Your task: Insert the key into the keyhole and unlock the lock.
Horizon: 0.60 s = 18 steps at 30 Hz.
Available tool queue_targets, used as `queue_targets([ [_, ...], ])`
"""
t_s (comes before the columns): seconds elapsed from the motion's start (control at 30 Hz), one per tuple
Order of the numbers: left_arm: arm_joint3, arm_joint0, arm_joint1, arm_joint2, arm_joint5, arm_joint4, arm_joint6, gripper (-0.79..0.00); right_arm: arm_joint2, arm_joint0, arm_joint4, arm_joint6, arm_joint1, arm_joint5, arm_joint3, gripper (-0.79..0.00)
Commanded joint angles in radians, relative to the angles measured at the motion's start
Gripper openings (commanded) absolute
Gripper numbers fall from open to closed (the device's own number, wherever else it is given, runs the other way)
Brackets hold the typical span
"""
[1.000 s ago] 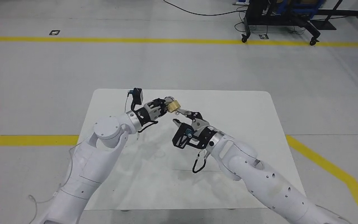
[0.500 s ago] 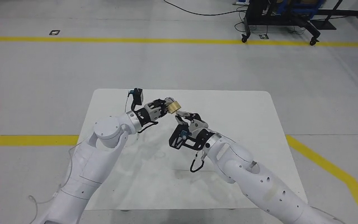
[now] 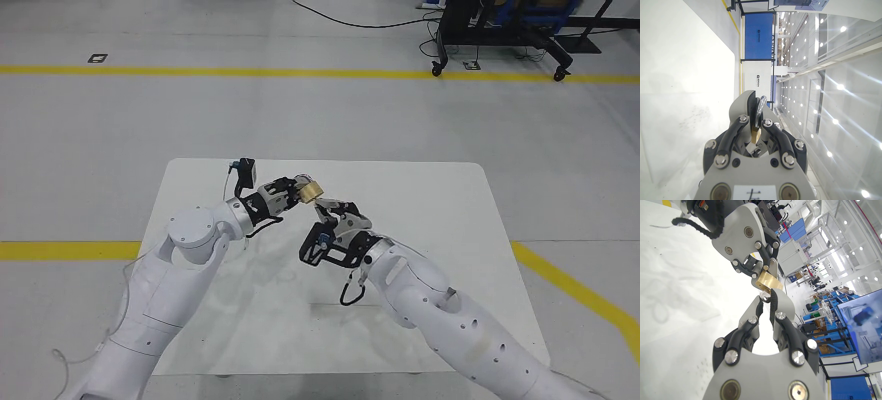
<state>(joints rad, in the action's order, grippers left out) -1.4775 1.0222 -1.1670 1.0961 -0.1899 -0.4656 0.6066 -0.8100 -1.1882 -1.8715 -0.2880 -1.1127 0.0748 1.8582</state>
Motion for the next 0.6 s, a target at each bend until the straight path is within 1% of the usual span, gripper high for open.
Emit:
queue_targets([
  [0.0, 0.002, -0.002, -0.001, -0.001, -0.002, 0.004, 0.001, -0.785, -0.002, 0.001, 0.004, -0.003, -0.004, -0.002, 0.0, -0.785],
  [0.1, 0.002, -0.003, -0.002, -0.003, -0.007, 0.013, -0.002, -0.785, -0.008, -0.001, 0.034, -0.015, -0.011, -0.004, -0.003, -0.785],
  [0.17, 0.002, -0.004, -0.003, -0.003, -0.007, 0.014, 0.0, -0.785, -0.02, -0.005, 0.114, -0.014, -0.017, 0.003, -0.008, -0.785],
  [0.27, 0.002, -0.002, -0.004, 0.0, -0.004, 0.013, 0.002, -0.785, -0.067, -0.003, 0.304, 0.014, -0.023, 0.052, -0.025, -0.785],
  [0.43, -0.001, -0.001, -0.004, 0.002, 0.005, 0.027, 0.004, -0.785, -0.123, -0.002, 0.446, 0.009, -0.023, 0.127, -0.04, -0.785],
  [0.57, -0.015, 0.008, -0.005, -0.001, 0.023, 0.058, -0.009, -0.785, -0.171, -0.004, 0.646, 0.029, -0.024, 0.225, -0.074, -0.785],
])
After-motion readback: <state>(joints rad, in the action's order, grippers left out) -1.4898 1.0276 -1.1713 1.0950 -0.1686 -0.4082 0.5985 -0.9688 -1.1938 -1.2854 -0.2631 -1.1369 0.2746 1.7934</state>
